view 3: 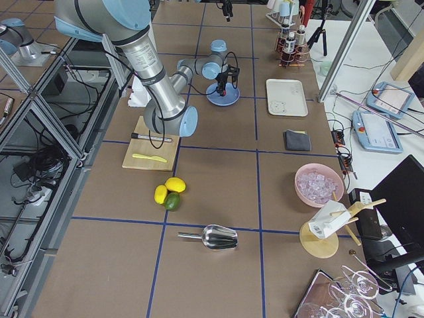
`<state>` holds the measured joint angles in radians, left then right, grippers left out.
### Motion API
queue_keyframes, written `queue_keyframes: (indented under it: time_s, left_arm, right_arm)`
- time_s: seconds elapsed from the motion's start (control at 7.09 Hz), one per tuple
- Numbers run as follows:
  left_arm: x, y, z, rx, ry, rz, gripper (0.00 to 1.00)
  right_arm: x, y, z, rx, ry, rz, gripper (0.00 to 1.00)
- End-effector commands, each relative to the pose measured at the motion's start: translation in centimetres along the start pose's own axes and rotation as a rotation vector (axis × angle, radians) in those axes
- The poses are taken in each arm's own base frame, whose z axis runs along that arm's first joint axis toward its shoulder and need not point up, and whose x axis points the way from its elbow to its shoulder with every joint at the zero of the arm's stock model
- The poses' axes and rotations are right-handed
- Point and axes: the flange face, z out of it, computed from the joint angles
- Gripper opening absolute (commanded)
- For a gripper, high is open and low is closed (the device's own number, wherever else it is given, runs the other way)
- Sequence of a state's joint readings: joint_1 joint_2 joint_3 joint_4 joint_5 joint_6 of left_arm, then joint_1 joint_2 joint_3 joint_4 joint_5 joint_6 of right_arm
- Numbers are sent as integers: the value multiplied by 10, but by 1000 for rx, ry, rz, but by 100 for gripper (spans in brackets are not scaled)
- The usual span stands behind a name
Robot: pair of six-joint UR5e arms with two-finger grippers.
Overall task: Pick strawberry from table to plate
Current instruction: 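Lower the strawberry onto the plate and open the right gripper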
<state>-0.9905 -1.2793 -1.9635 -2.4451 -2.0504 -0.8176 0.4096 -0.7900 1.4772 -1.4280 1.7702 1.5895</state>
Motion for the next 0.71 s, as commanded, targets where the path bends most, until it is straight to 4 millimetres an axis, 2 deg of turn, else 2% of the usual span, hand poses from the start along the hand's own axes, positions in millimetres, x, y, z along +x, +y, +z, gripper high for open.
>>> queue_keyframes:
  time_s: [0.0,0.14,0.28,0.42,0.56]
  left_arm:
    - [0,0,0,1,-1,0,100]
    - [0,0,0,1,-1,0,100]
    - [0,0,0,1,-1,0,100]
    - [0,-1,0,2,0,0,100]
    - [0,-1,0,2,0,0,100]
  right_arm:
    - [0,0,0,0,0,0,0]
    - [1,0,1,0,3,0,1]
    - [1,-1,1,0,4,3,12]
    - [1,0,2,0,21,6,79]
    - [1,0,1,0,24,6,100]
